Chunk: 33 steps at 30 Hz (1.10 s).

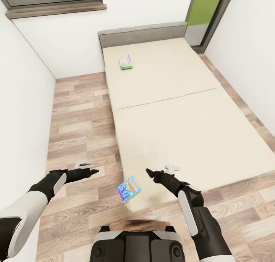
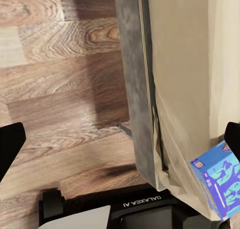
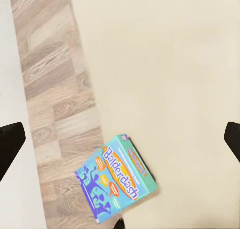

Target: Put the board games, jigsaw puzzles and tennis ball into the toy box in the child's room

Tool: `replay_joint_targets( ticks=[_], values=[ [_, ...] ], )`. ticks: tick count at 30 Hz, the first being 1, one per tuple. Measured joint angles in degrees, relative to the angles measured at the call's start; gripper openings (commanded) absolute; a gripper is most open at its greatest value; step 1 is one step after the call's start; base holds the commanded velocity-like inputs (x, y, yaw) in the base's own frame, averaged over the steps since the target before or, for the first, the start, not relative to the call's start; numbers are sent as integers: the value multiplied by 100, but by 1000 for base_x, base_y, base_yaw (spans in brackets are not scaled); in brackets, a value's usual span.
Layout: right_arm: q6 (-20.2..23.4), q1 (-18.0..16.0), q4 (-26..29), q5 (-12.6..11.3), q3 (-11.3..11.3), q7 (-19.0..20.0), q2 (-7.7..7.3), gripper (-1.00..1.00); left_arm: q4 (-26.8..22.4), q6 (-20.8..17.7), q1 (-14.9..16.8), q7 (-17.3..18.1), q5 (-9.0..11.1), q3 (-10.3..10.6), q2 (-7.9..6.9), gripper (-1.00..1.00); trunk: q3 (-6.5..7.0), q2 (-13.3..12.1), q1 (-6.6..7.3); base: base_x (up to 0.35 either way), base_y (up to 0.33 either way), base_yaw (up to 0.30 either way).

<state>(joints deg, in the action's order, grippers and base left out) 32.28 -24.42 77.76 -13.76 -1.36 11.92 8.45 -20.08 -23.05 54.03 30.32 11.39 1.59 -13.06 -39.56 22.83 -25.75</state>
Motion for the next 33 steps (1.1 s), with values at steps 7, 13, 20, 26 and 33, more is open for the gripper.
replay_joint_targets(
  ticks=[7, 13, 20, 26, 33],
  values=[
    [-8, 0, 0, -7, 5, 14, -22, 100, 1, 6, 1, -2, 0, 0, 1, 100, 10, 0, 0, 0, 0, 69],
    [-17, 0, 2, -8, 6, 13, -23, 100, 1, 8, 1, -4, -1, 0, 1, 100, 11, 0, 0, 0, 0, 10],
    [-22, 0, 4, -8, 6, 6, -15, 100, 1, -7, 1, -6, 0, 0, 1, 100, 12, 0, 0, -5, -16, 2],
    [-23, 1, 6, -5, 5, 6, -1, 100, 2, -25, 1, -8, 0, 0, 1, 100, 12, 0, -1, -100, -166, 0],
    [-18, 1, 5, -1, -100, -4, 0, 100, 1, -40, 1, -3, 0, -7, 1, 100, 12, 0, -1, -114, -198, 0]
  ],
)
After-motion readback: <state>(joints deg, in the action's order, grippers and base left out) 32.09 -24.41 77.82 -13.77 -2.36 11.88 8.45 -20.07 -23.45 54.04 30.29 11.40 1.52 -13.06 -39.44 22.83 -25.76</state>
